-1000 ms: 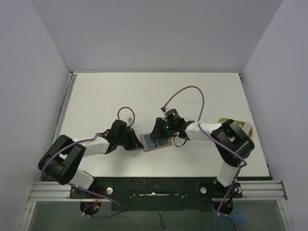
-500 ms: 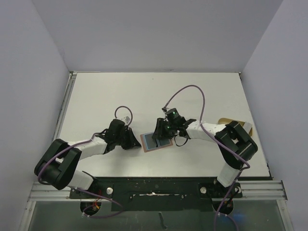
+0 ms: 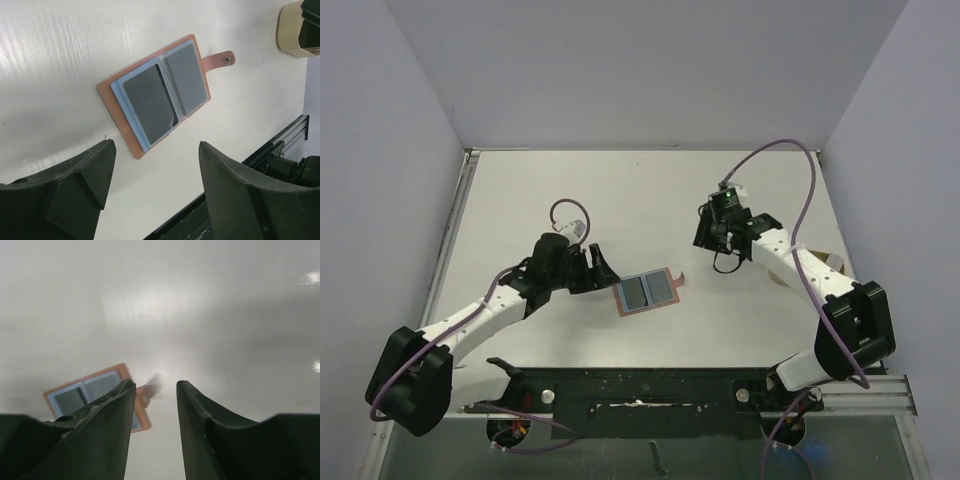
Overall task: Put the credit cards into the card holder
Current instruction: Insert the credit card into the card holder.
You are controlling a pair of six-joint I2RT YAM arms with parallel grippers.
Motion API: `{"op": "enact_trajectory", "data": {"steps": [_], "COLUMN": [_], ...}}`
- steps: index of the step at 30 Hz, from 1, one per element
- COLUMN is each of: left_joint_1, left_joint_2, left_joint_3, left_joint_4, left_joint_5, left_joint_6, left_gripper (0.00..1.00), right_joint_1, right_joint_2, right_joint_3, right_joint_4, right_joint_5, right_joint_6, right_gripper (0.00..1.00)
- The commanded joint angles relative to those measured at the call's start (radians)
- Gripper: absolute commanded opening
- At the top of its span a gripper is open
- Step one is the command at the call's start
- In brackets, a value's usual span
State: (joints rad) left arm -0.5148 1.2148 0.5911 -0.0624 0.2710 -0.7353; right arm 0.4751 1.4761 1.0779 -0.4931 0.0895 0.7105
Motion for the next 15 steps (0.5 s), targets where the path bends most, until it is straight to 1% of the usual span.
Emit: {"op": "enact_trajectory", "data": {"steps": [1,6,10,15], "left_joint_1": [0.008,0.015,0.016,0.017], "left_joint_2": [-0.077,-0.103,-0.12,-0.13], "left_joint_3": [0.074,0.125,0.131,0.133], "left_joint_4": [-0.076,-0.16,-0.195,-0.207], "left_joint_5": [0.004,0.062,0.086,0.106], "left_joint_6": [0.078,0.134,0.167,0.188], "left_gripper": [0.67,0.68,0.68,0.69], "right_joint_1": [-0.111,-0.259,-0.337,-0.426], "right_joint_2": [-0.042,-0.016,0.026,0.08], "right_joint_3": [0.081,0.131,0.172,0.188], "right_joint_4": [-0.194,-0.296,-0.358,-0.381], "right_joint_5": [0.224,0.399,0.544,0.642], "right_joint_6": [-0.06,-0.109,-0.125,-0.139], "right_gripper": [0.4,0.4,0.4,0.41]}}
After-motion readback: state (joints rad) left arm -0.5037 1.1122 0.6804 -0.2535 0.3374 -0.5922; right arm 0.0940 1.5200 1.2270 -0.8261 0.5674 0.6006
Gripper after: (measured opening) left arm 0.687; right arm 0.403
